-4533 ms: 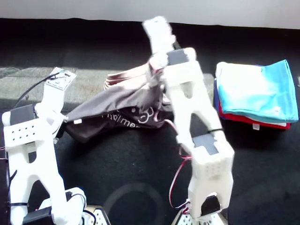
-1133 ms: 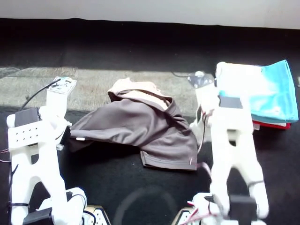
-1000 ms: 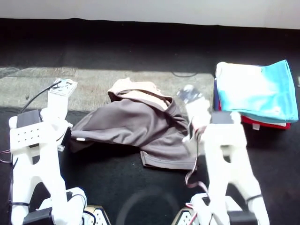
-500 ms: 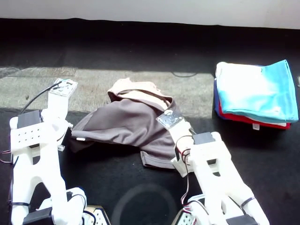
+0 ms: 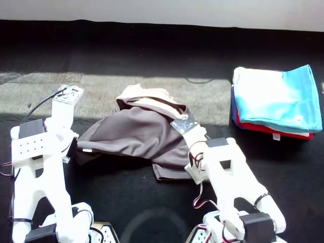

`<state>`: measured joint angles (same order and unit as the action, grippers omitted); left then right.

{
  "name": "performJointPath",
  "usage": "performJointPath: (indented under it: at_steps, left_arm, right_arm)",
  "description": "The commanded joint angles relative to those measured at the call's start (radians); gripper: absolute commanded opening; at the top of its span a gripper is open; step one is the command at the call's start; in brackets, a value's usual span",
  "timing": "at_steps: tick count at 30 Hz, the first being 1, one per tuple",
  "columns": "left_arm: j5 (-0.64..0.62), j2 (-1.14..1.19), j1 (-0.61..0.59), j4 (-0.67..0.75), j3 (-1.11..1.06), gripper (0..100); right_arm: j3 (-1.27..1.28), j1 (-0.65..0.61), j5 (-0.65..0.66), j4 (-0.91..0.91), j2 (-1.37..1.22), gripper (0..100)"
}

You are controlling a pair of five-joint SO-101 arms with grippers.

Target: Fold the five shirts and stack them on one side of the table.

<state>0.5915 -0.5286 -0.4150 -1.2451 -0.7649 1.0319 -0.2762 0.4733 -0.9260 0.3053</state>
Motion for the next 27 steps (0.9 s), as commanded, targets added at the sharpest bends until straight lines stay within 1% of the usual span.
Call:
performJointPath:
  at_steps: [1, 5, 8, 11, 13, 15, 16, 17, 19, 21, 25, 27]
  left_arm:
    - [-0.005, -0.024, -0.008, 0.011, -0.004, 1]
    - [-0.003, -0.024, 0.008, 0.018, -0.093, 1]
    - [-0.003, -0.024, 0.058, 0.020, -0.177, 1]
    - [-0.008, -0.021, 0.113, 0.061, -0.231, 2]
    - [-0.009, 0.004, 0.140, 0.058, -0.240, 9]
    - [-0.009, 0.071, 0.156, 0.044, -0.229, 18]
    - [-0.009, 0.116, 0.159, 0.031, -0.213, 22]
    - [-0.005, 0.163, 0.159, 0.014, -0.189, 24]
    - [-0.002, 0.254, 0.159, -0.034, -0.117, 23]
    - [0.020, 0.320, 0.159, -0.112, -0.016, 22]
    - [0.026, 0.358, 0.159, -0.301, 0.214, 21]
    - [0.015, 0.366, 0.159, -0.315, 0.269, 21]
  right_arm:
    - [-0.001, 0.048, 0.006, 0.016, 0.036, 1.3]
    - [-0.015, 0.196, 0.011, 0.015, 0.183, 0.5]
    - [-0.058, 0.309, 0.012, 0.015, 0.280, 0.5]
    - [-0.101, 0.348, 0.012, 0.018, 0.309, 0.5]
    - [-0.117, 0.346, 0.011, 0.022, 0.309, 0.5]
    - [-0.125, 0.344, 0.006, 0.024, 0.308, 0.5]
    - [-0.133, 0.344, 0.006, 0.024, 0.308, 0.5]
    - [-0.140, 0.344, 0.006, 0.024, 0.308, 0.5]
    - [-0.148, 0.346, 0.008, 0.024, 0.308, 0.5]
    - [-0.153, 0.348, 0.011, 0.024, 0.308, 0.5]
    - [-0.145, 0.349, 0.008, 0.038, 0.308, 0.5]
    - [-0.145, 0.349, 0.008, 0.038, 0.308, 0.5]
